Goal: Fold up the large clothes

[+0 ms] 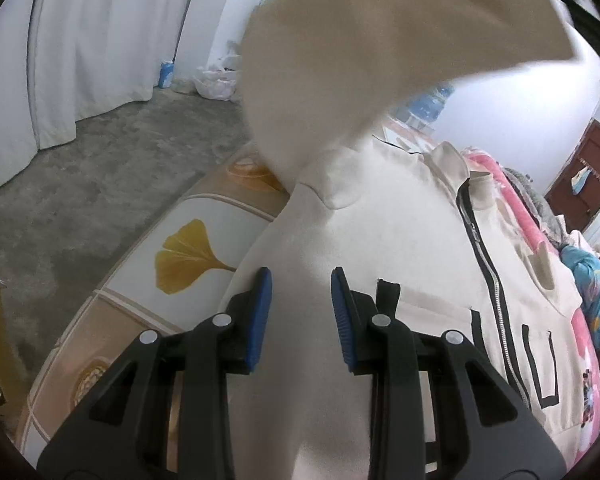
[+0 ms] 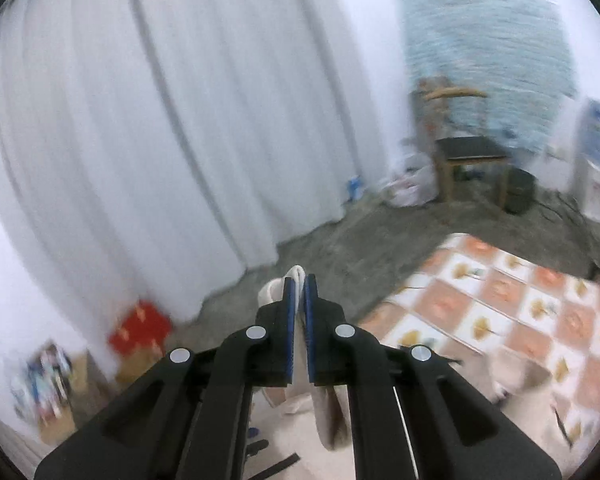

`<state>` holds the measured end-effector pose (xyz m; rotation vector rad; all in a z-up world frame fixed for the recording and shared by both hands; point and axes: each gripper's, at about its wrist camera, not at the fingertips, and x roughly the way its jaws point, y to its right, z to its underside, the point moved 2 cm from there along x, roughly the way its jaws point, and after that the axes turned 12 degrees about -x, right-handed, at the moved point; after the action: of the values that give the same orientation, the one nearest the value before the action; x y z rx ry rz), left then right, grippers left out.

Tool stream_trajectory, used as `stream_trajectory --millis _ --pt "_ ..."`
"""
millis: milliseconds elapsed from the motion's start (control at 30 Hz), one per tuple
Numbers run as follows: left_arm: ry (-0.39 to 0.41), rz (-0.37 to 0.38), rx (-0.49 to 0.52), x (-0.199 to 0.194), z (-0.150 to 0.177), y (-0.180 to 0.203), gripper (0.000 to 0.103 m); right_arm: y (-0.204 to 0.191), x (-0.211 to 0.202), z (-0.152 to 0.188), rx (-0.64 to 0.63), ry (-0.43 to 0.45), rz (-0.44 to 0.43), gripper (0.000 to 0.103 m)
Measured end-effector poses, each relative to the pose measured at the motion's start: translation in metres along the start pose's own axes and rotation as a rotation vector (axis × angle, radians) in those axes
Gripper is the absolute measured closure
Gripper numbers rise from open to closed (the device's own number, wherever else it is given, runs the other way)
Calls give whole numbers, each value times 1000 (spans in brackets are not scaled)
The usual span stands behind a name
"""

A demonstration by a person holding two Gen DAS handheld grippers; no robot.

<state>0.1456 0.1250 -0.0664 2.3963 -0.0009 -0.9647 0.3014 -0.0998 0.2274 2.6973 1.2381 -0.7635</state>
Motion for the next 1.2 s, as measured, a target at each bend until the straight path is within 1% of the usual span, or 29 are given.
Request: stream_trajectory --millis 33,67,133,167,200,267,367,400,433,467,500,533,567,667,700,767,833,900,933,1000,1100,1167,1200 --pt "0 -5 2 0 0 1 74 7 -15 5 26 16 15 98" --pt "0 -12 5 0 0 1 73 21 -41 13 77 36 32 98" --pt "1 -27 14 0 1 3 73 41 -73 30 153 52 64 98" --pt "1 -36 20 0 1 4 73 49 -86 41 193 54 74 98" --pt "2 -44 26 0 1 5 73 64 -105 60 260 51 91 98" --pt "4 -56 42 0 1 6 73 77 -116 88 334 23 124 98" --pt "3 -74 61 0 1 8 73 115 -115 155 515 -90 210 95" --pt "2 -82 65 0 1 9 73 123 -113 174 555 -119 212 89" --pt "1 -88 68 0 1 9 73 132 -109 192 592 -141 210 68" --pt "0 -97 73 0 1 10 73 143 -109 209 630 -156 220 56" --pt "0 -102 75 0 1 11 73 155 -111 229 673 -169 267 49" --pt "-2 -108 77 1 0 11 73 161 -112 243 695 -178 304 49" --pt "-5 -112 80 0 0 12 73 166 -115 259 721 -185 320 49" --pt "-17 -127 100 0 -2 17 73 172 -121 284 774 -179 309 49" --pt "-20 -131 113 -1 -4 18 73 171 -120 292 779 -190 306 49" --pt "-24 -136 143 -2 -7 23 73 169 -115 308 768 -240 315 49" --pt "-30 -143 194 -2 -9 30 73 173 -104 310 757 -290 320 49" --pt "-41 -171 230 3 -12 34 73 172 -91 318 739 -348 335 49" --pt "-56 -190 233 8 -15 33 73 170 -91 323 731 -361 334 50" --pt "-76 -196 217 13 -17 30 73 168 -79 328 702 -409 340 50" --pt "-80 -203 217 18 -16 28 73 165 -58 335 646 -488 360 58" --pt "-71 -204 230 18 -14 29 73 161 -57 332 589 -509 389 68" --pt "-69 -206 236 18 -13 28 73 159 -54 330 555 -526 414 85"
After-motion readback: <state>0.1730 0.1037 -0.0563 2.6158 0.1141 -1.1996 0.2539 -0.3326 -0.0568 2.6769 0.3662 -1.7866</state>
